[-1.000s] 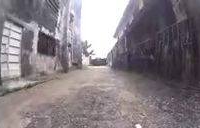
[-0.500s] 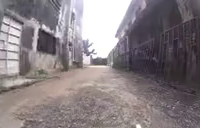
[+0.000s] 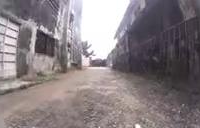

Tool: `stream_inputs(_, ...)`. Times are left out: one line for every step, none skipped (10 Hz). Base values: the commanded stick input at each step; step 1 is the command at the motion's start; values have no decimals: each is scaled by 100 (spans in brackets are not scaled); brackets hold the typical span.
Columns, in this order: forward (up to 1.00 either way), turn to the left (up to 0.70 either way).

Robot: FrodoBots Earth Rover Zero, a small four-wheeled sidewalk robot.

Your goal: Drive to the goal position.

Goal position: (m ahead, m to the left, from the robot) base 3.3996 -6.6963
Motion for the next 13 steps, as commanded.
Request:
stream_inputs(30,0)
stream_inputs(30,0)
stream_inputs(30,0)
stream_inputs(30,0)
stream_inputs(30,0)
stream_inputs(30,0)
stream_inputs(30,0)
stream_inputs(30,0)
stream_inputs(30,0)
stream_inputs(30,0)
stream_inputs(30,0)
stream_inputs(30,0)
stream_inputs(30,0)
